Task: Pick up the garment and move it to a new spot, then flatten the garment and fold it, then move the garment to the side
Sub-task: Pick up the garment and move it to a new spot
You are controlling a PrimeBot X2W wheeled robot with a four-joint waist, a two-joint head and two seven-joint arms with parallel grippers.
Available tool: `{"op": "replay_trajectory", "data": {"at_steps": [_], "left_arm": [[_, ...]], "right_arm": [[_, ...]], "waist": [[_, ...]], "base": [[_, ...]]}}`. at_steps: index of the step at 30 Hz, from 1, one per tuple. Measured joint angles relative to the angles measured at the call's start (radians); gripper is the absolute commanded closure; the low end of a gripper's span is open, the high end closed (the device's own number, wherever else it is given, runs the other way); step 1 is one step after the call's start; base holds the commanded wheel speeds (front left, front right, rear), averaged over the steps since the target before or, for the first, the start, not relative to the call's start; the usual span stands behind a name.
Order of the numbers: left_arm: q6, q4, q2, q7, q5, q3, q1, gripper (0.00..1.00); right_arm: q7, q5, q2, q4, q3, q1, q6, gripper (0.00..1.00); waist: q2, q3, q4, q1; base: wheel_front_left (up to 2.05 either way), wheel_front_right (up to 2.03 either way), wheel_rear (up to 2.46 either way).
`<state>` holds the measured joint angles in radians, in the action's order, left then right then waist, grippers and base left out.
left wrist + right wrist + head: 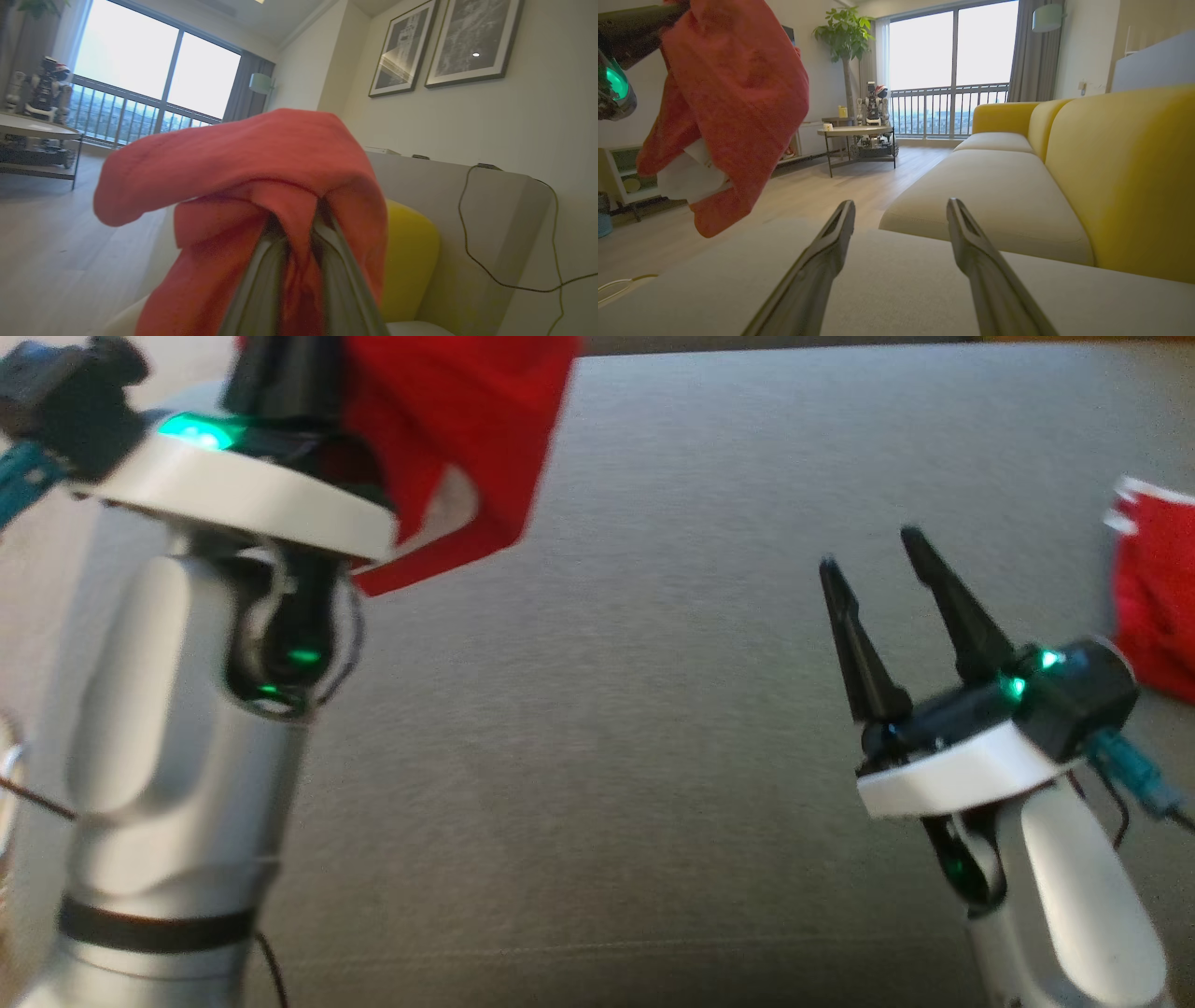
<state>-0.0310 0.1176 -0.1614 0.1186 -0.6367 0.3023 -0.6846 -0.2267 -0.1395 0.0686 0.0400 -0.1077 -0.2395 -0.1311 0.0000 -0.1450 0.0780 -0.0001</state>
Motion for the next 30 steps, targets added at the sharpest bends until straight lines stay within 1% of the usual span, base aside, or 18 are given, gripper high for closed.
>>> {"op": "replay_trajectory", "data": {"at_steps": [4,8,13,15,18,22,23,24,25,26,28,30], "left_arm": [[0.018,-0.06,0.052,-0.029,0.0,0.052,-0.002,1.0],[0.025,-0.06,0.096,-0.027,-0.001,0.119,-0.006,1.0],[0.049,-0.016,0.117,0.032,-0.035,0.198,-0.015,1.0],[0.057,0.032,0.121,0.061,-0.033,0.23,-0.024,1.0],[0.068,0.147,0.124,0.084,-0.033,0.241,-0.025,1.0],[0.066,0.334,0.111,0.096,-0.013,0.249,-0.02,1.0],[0.066,0.382,0.105,0.096,-0.01,0.251,-0.017,0.95],[0.067,0.431,0.094,0.096,0.001,0.259,-0.015,0.6],[0.071,0.475,0.083,0.096,0.019,0.268,-0.016,0.15],[0.079,0.513,0.078,0.098,0.031,0.267,-0.016,0.0],[0.087,0.572,0.069,0.109,0.046,0.266,-0.018,0.0],[0.094,0.598,0.067,0.122,0.051,0.253,-0.02,0.0]], "right_arm": [[-0.013,-0.013,-0.003,-0.005,-0.004,-0.07,0.0,0.0],[-0.021,-0.025,-0.004,-0.023,-0.01,-0.108,0.0,0.0],[-0.026,-0.069,-0.005,-0.056,0.008,-0.109,0.0,0.0],[-0.028,-0.076,-0.005,-0.069,0.024,-0.109,0.0,0.0],[-0.029,-0.082,-0.005,-0.077,0.045,-0.109,0.0,0.0],[-0.029,-0.082,-0.006,-0.081,0.053,-0.109,0.0,0.0],[-0.029,-0.082,-0.007,-0.081,0.053,-0.109,0.0,0.0],[-0.029,-0.081,-0.007,-0.081,0.054,-0.109,0.0,0.0],[-0.029,-0.081,-0.007,-0.08,0.057,-0.109,0.0,0.0],[-0.029,-0.081,-0.007,-0.079,0.059,-0.109,0.0,0.0],[-0.029,-0.081,-0.008,-0.077,0.057,-0.109,0.0,0.0],[-0.029,-0.073,-0.008,-0.072,0.049,-0.109,0.0,0.0]], "waist": [[0.0,-0.013,-0.082,0.0001],[0.0,-0.031,-0.169,0.0002],[0.0,-0.053,-0.281,0.0002],[0.0,-0.064,-0.321,0.0001],[0.0,-0.086,-0.369,0.0001],[0.0,-0.13,-0.397,0.0004],[0.0,-0.138,-0.4,0.0003],[0.0,-0.145,-0.401,0.0003],[0.0,-0.149,-0.399,0.0004],[0.0,-0.151,-0.394,0.0004],[0.0,-0.151,-0.381,0.0002],[0.0,-0.15,-0.364,0.0003]], "base": [[0.0,0.0,0.0],[0.0,0.0,0.0],[0.0,0.0,0.0],[0.0,0.0,0.0],[0.0,0.0,0.0],[0.0,0.0,0.0],[0.0,0.0,0.0],[0.0,0.0,0.0],[0.0,0.0,0.0],[0.0,0.0,0.0],[0.0,0.0,0.0],[0.0,0.0,0.0]]}}
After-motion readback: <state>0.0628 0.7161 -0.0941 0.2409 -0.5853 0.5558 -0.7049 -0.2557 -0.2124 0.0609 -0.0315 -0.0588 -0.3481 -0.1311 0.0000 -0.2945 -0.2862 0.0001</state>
